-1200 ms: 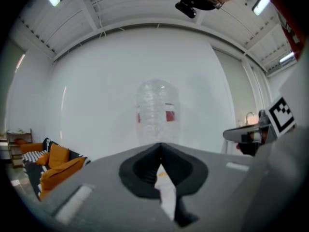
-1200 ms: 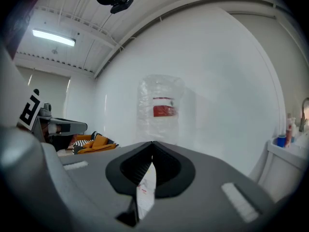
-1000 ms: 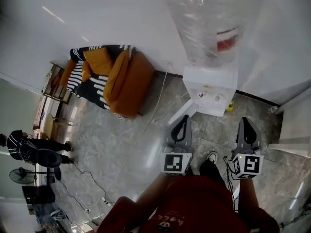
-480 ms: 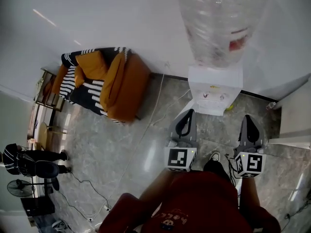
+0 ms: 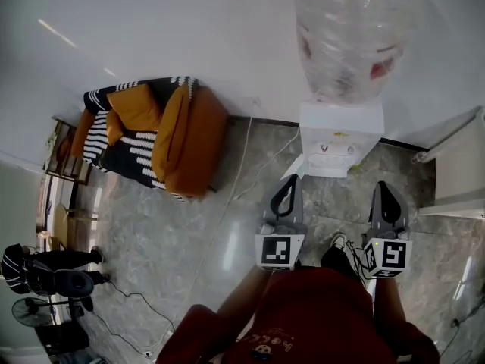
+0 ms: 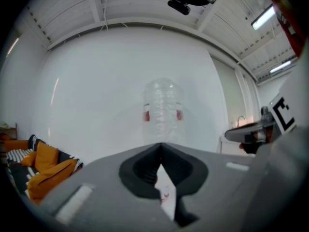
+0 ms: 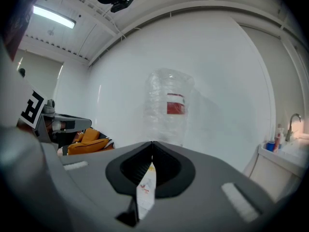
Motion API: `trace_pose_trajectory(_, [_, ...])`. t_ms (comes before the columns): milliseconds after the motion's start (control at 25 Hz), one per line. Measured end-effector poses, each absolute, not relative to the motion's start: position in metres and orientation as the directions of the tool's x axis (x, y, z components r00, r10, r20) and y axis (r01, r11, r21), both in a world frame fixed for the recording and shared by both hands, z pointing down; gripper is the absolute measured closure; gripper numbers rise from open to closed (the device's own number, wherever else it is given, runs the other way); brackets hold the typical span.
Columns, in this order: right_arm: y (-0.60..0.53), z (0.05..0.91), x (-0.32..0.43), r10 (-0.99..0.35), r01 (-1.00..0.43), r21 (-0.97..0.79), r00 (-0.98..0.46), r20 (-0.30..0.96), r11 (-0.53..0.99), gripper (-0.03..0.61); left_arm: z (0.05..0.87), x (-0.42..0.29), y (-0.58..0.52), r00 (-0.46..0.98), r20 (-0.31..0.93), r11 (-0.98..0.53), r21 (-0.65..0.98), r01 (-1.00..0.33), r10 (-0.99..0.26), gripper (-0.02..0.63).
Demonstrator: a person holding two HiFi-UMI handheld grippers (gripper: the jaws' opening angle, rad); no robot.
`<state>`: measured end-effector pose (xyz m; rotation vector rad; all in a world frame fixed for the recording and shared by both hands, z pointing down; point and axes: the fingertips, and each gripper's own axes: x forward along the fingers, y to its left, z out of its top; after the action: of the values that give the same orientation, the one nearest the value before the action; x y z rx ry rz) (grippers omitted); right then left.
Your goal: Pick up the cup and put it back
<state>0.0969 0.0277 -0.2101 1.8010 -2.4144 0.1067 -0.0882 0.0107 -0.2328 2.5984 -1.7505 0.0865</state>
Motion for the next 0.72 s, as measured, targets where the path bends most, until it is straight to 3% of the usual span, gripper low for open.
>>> trace_pose_trajectory(720, [-0.006,-0.146,0.064,-0.9,-0.921,0.021,-0.376,0.221,0.389,0.577,-0.165,-0.106,-0.007,0.314,0.107,-0.314,0.022,-0.949,-0.943,0.614])
